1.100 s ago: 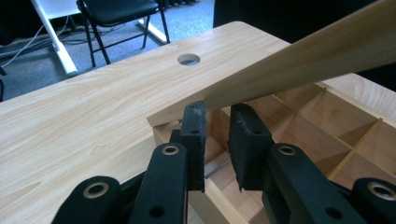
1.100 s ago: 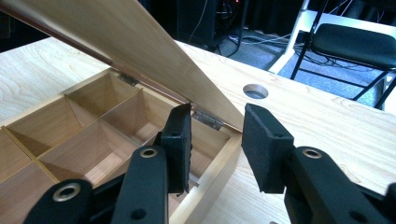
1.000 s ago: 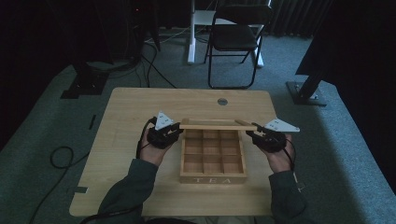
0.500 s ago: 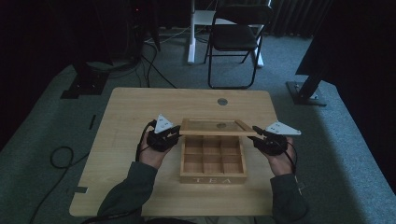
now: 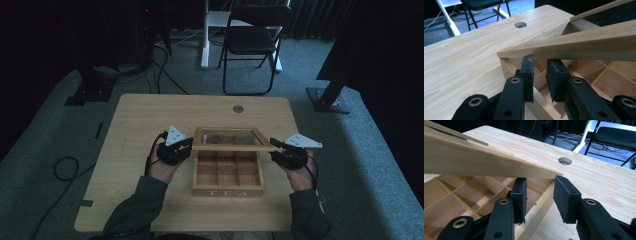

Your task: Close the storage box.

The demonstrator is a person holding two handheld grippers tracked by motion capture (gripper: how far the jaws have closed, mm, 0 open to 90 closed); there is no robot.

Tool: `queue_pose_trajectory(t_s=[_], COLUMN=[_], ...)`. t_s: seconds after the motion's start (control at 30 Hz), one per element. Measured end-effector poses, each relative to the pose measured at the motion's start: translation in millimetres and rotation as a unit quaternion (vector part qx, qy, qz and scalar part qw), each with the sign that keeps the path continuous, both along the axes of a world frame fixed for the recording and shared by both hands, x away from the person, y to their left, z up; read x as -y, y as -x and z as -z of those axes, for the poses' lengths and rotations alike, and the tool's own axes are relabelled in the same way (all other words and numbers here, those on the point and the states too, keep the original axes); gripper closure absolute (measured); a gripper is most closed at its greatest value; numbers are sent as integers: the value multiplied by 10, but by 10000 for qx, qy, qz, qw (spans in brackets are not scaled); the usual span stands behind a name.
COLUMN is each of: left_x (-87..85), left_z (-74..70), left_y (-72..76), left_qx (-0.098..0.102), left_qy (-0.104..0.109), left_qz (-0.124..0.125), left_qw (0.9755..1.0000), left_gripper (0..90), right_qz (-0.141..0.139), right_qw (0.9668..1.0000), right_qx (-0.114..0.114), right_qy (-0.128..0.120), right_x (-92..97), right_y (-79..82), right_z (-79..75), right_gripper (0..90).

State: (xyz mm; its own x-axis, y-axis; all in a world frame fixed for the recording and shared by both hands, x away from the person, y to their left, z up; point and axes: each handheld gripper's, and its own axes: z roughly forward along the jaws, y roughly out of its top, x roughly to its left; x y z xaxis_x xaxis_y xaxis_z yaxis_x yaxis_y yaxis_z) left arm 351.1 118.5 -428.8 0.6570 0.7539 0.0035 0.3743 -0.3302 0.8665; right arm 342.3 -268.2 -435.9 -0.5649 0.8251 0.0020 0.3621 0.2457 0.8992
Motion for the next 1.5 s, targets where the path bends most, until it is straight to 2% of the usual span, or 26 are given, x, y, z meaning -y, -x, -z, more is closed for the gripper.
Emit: queue_pose_trajectory(t_s=[0.67,1.5], left_x=[-12,-10], left_z=[95,221], left_y=[62,140], left_qx=[-29,-91], left_qy=[-54,-62], left_qz=[78,62], left_qw=[10000,9999], left_gripper=[765,767], right_qz=[-22,-29], right_qw=[10000,9998], right_qx=[-60,-161], right_qy=[-15,-58], right_x=[-15,-12], right_y=[63,120], right_z=[93,227], right_gripper=[623,619])
